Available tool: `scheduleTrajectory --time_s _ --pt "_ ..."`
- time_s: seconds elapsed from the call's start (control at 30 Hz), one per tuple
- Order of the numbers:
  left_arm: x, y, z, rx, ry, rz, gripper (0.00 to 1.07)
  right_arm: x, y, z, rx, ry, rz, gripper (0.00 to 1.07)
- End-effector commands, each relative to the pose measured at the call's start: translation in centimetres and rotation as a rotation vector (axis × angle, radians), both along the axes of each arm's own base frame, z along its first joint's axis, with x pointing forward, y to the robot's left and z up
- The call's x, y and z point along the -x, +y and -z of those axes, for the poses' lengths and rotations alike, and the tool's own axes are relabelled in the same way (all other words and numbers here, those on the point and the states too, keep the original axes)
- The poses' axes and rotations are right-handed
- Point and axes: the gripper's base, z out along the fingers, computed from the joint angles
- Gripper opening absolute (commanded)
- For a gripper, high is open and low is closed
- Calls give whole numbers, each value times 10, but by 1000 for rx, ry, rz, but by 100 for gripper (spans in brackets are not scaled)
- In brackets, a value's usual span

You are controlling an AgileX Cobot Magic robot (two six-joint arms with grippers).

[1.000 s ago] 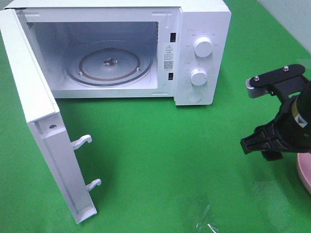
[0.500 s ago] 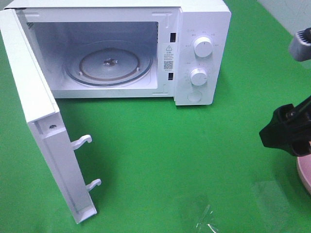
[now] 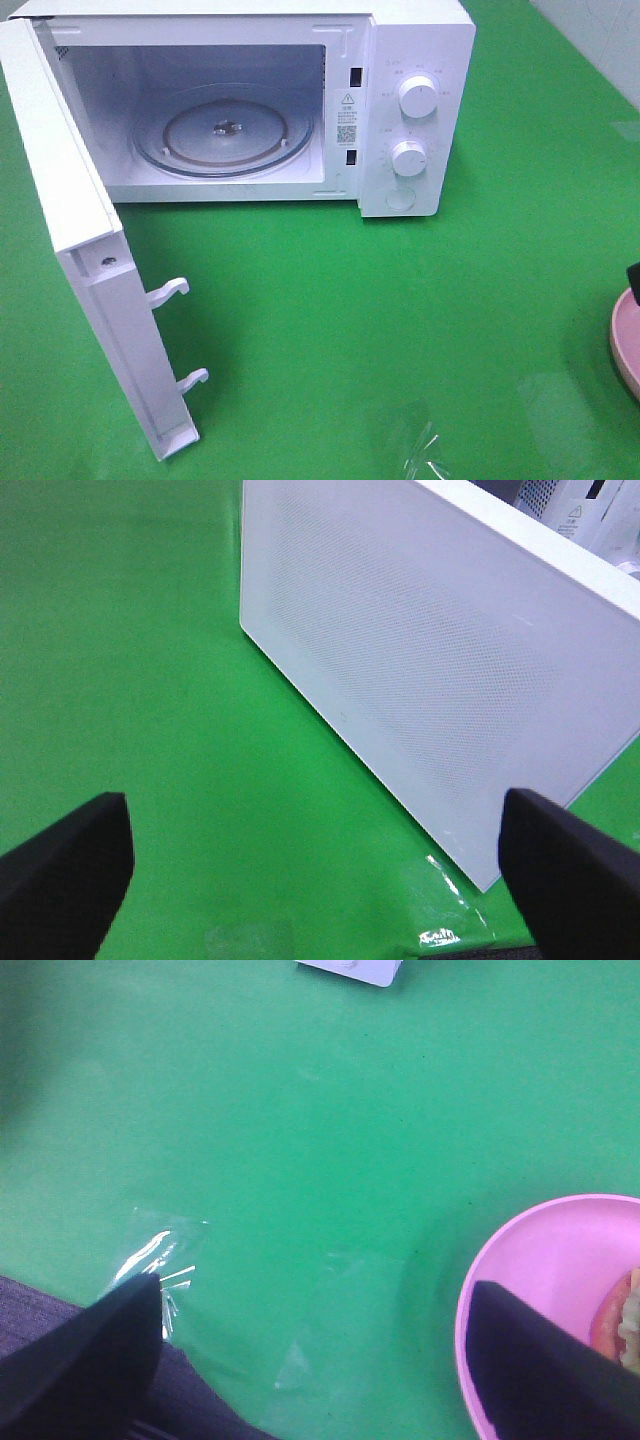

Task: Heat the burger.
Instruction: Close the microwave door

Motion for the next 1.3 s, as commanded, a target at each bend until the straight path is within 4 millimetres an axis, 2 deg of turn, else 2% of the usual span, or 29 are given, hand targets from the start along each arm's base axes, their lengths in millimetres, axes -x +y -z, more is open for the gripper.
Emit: scheduleTrajectory --time_s 0.03,0.17,0.4,0.63,0.73,0.9,1.3 --pt "0 0 1 -2 -3 -3 91 18 -11 2 -22 -49 -4 79" --pt "0 0 1 -2 -3 -3 91 27 -16 7 -35 -73 1 79" --pt "0 0 1 -2 -3 -3 91 42 -35 15 -45 -140 136 79" --pt "0 0 1 -2 -3 -3 91 69 -47 7 -87 -301 261 77" --pt "0 0 1 -2 -3 -3 91 86 -51 6 -100 -384 335 76" --pt "0 0 1 -2 -3 -3 91 106 -53 14 -97 -421 402 76" --pt "0 0 1 0 -2 -1 91 110 -53 19 -92 -433 423 76"
